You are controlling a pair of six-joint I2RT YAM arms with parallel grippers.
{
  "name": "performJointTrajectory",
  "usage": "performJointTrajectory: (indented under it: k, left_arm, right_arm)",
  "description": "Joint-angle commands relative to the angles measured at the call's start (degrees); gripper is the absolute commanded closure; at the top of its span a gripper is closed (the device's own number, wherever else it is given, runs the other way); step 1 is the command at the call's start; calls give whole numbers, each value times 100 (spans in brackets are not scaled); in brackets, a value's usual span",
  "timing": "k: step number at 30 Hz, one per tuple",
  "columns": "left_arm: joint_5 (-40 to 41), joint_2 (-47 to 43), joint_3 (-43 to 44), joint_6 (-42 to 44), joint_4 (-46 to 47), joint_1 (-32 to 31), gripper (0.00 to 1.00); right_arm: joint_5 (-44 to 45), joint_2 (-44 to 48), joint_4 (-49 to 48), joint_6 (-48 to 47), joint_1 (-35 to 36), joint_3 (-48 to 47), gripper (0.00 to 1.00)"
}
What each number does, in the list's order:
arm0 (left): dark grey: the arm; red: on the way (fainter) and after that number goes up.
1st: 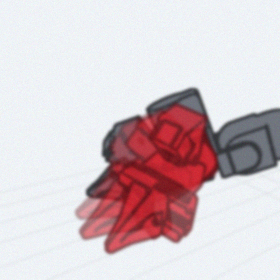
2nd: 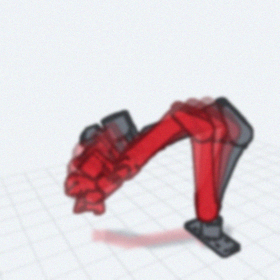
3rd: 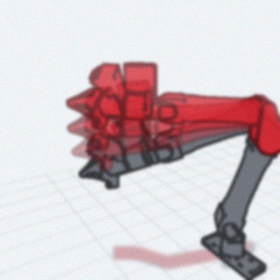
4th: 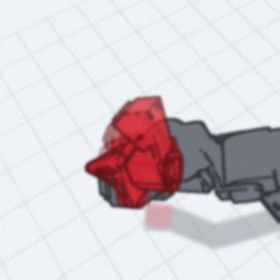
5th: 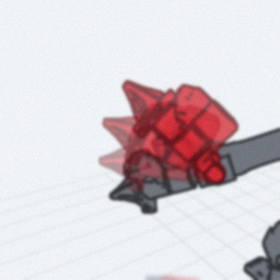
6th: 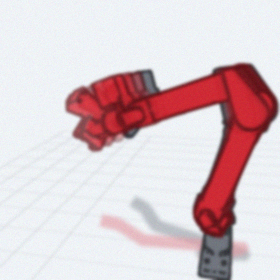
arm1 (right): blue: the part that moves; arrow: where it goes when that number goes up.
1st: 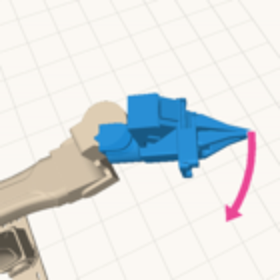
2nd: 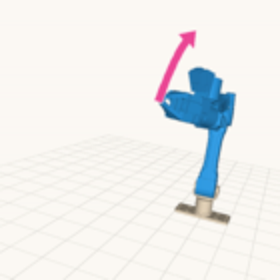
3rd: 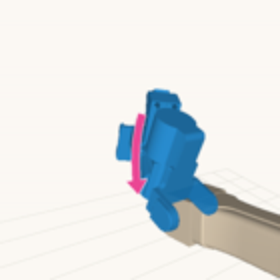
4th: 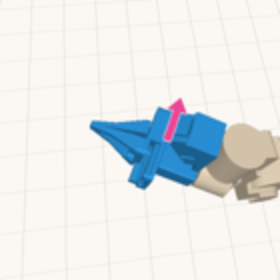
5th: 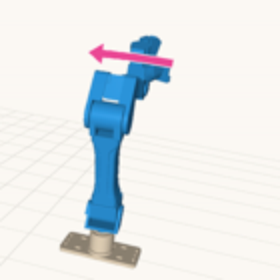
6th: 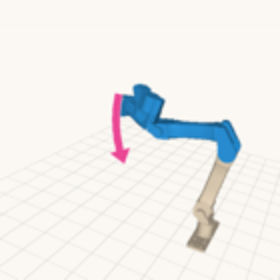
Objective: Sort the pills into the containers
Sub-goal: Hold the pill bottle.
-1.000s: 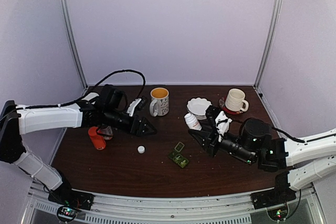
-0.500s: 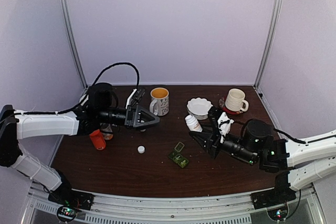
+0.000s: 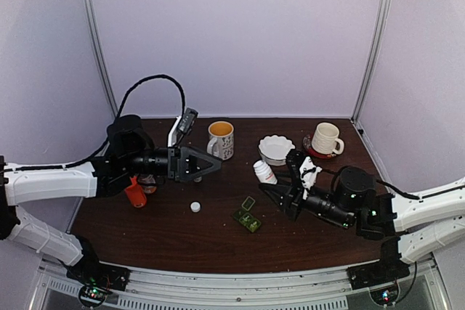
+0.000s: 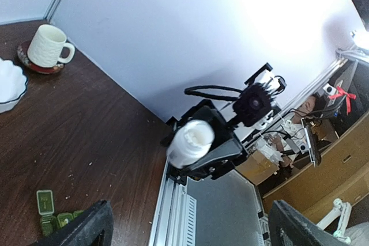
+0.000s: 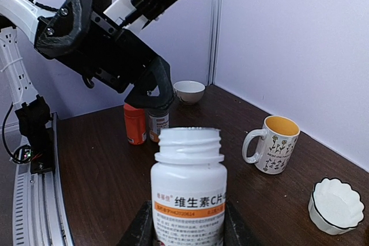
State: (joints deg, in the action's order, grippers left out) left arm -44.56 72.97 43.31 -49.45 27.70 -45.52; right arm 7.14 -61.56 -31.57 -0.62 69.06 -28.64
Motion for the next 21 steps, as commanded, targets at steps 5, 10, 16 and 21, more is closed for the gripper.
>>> performJointTrajectory:
  k: [5,10,16,21]
  left_arm:
    - [1266,-8,482,635,-297,-643,2]
    - [1519,304,570,361,-279,-830,2]
    - [1611,495,623,202,-43,-935,3]
    - [1422,641,832,248,-150,-946,18]
  right_arm:
    - [-322,-431,3,-11,-23,-539,100]
    - [-411,-564,93,-71,-24,-708,100]
    - [-540,-714,295,-130,-19,-897,100]
    - [-531,-792,372,-149,-18,-981,100]
